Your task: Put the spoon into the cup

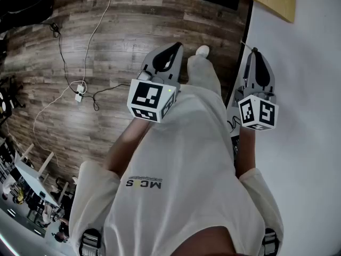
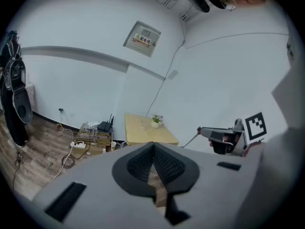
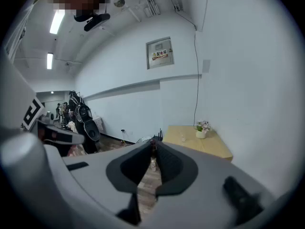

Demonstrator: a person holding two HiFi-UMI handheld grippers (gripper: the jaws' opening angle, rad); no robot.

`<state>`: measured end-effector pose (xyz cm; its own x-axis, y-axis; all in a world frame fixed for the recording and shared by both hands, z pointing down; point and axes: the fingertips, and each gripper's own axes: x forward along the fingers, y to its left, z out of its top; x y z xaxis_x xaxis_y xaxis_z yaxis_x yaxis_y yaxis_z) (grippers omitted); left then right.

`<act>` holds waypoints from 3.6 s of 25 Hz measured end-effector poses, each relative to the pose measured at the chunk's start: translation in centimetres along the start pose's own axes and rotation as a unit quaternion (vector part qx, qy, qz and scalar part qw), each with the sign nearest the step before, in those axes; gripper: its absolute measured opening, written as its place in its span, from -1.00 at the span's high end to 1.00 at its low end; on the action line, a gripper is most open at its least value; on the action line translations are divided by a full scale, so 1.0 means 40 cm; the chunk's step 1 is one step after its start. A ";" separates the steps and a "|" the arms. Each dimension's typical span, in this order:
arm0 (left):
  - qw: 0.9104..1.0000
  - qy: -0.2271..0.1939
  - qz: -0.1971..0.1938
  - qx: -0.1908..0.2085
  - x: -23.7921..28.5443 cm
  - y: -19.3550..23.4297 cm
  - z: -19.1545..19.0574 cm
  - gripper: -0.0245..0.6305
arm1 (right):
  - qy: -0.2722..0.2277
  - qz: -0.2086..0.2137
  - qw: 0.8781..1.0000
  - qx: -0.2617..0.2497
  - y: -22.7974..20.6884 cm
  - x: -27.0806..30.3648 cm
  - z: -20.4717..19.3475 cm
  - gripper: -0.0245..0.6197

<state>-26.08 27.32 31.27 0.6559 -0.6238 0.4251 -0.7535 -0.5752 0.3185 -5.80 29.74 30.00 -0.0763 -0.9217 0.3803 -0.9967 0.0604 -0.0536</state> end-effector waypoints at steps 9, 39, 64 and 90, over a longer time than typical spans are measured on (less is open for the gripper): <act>1.000 0.001 -0.010 0.011 -0.058 -0.166 -0.037 0.89 | -0.008 0.026 0.999 0.034 -0.021 -0.188 -0.038 0.76; 0.997 0.030 -0.045 0.052 0.371 -0.425 0.011 0.89 | -0.051 0.056 0.996 0.042 -0.388 -0.056 -0.005 0.76; 0.996 0.011 -0.079 0.029 0.807 -0.019 0.386 0.89 | -0.047 0.046 0.998 0.005 -0.444 0.643 0.312 0.76; 0.994 0.023 0.104 -0.026 1.150 0.072 0.456 0.89 | -0.005 0.197 0.980 0.007 -0.641 1.148 0.261 0.76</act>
<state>2.74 -12.69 36.28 0.4844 -0.7003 0.5243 -0.8743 -0.4086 0.2620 16.52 -18.15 39.19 -0.4554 -0.8314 0.3186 -0.8893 0.4076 -0.2074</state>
